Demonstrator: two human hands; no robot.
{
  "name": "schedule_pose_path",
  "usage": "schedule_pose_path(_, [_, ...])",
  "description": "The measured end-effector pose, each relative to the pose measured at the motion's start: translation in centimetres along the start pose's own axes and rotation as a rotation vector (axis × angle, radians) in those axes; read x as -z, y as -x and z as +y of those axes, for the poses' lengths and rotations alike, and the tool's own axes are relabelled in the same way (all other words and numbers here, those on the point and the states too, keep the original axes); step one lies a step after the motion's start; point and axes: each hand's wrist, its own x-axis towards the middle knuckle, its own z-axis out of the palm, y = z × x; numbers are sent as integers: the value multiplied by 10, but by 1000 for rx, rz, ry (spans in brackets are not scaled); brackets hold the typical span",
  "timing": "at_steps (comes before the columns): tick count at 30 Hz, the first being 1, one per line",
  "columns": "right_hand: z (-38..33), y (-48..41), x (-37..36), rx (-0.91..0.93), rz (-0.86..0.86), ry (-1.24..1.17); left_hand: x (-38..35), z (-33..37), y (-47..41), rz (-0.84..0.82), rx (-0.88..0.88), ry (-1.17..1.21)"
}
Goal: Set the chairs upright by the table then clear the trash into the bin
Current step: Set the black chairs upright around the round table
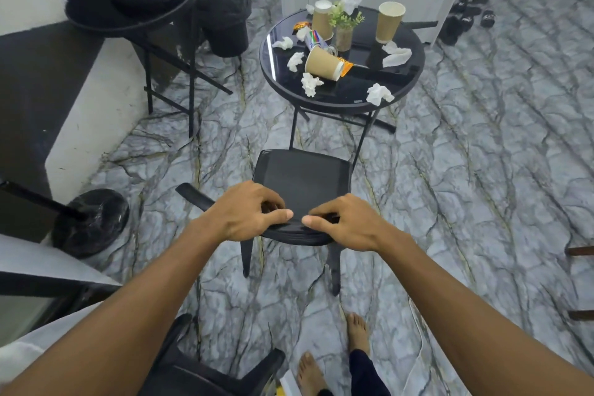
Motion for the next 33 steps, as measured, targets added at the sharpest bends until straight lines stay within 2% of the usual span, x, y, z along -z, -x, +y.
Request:
schedule_pose_path(6, [28,20,52,-123,123,21,-9,57,-51,-26,57,-58])
schedule_pose_path(13, [123,57,102,-461,17,-7,-54,142,-141,-283,133,-62])
schedule_pose_path(16, [168,66,133,-527,58,-31,-65,186,-198,-303,102,-50])
schedule_pose_path(26, [323,40,304,-599,66,91,-60,318,-405,-317,36,-164])
schedule_pose_path(33, [410,-16,400,-612,70,81,-51,369,-543,-342,18,-177])
